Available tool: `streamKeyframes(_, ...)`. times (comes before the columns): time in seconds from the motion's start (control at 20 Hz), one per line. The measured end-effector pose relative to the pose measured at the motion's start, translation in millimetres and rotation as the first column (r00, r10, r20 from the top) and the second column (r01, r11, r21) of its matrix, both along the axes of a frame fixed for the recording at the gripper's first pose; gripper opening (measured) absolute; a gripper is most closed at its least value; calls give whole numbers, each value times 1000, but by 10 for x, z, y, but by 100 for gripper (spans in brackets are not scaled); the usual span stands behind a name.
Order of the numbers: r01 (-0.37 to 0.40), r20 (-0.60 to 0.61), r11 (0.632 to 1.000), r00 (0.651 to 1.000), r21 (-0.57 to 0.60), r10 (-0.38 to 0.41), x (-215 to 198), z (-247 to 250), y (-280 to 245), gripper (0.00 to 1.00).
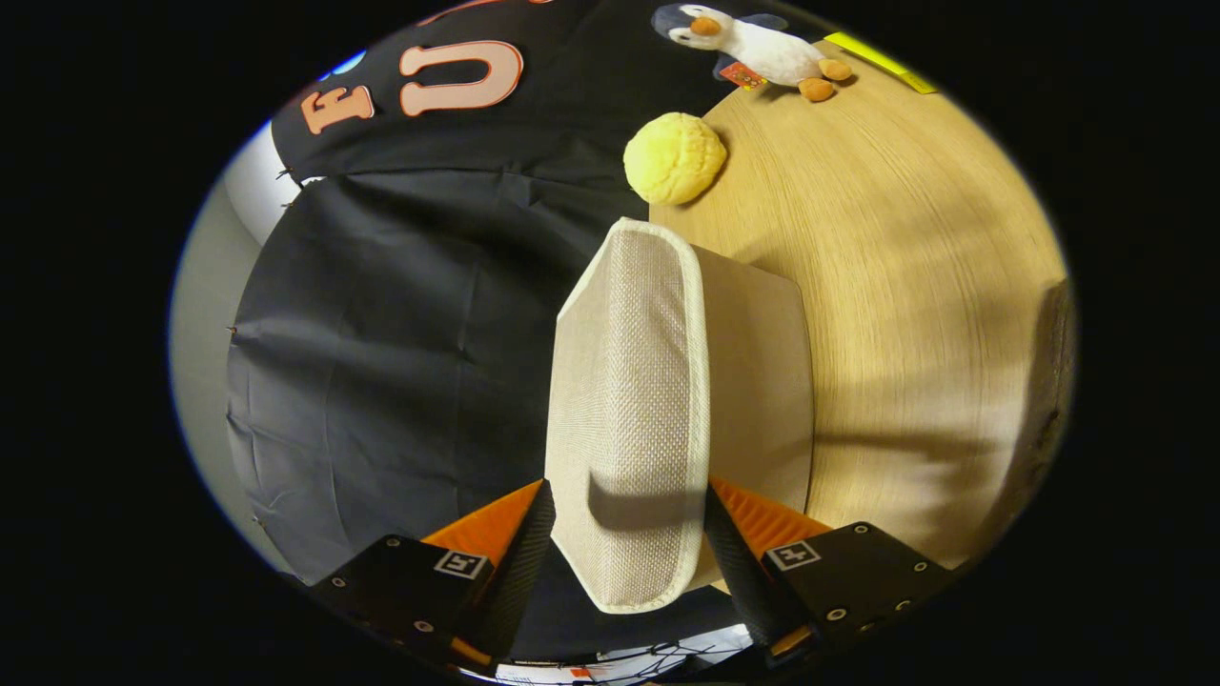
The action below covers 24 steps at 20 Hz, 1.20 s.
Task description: Open the storage box then place both shoes into the box .Put the left shoe in first, then the right shoe, with the right side of both shoes facing outward in a uniform manner.
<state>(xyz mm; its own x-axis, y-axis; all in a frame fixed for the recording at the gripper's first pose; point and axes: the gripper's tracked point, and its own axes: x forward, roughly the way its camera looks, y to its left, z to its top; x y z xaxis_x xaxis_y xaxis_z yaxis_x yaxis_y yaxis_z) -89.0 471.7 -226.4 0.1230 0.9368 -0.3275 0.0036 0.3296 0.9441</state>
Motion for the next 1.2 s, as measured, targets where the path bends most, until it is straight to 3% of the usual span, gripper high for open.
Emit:
streamKeyframes(0.4,-5,56,981,998,195,-6,38,941,62,66)
streamKeyframes(0.5,20,102,986,994,165,-37,87,1091,155,48)
streamKeyframes(0.55,28,124,987,991,159,-48,108,1170,231,32)
streamKeyframes(0.65,35,146,985,987,167,-59,150,1396,377,17)
streamKeyframes(0.85,10,200,993,979,119,-33,157,1787,773,9)
streamKeyframes(1.0,-36,281,997,960,67,16,131,1963,1182,9)
streamKeyframes(1.2,-61,266,998,962,11,56,62,1886,1628,11)
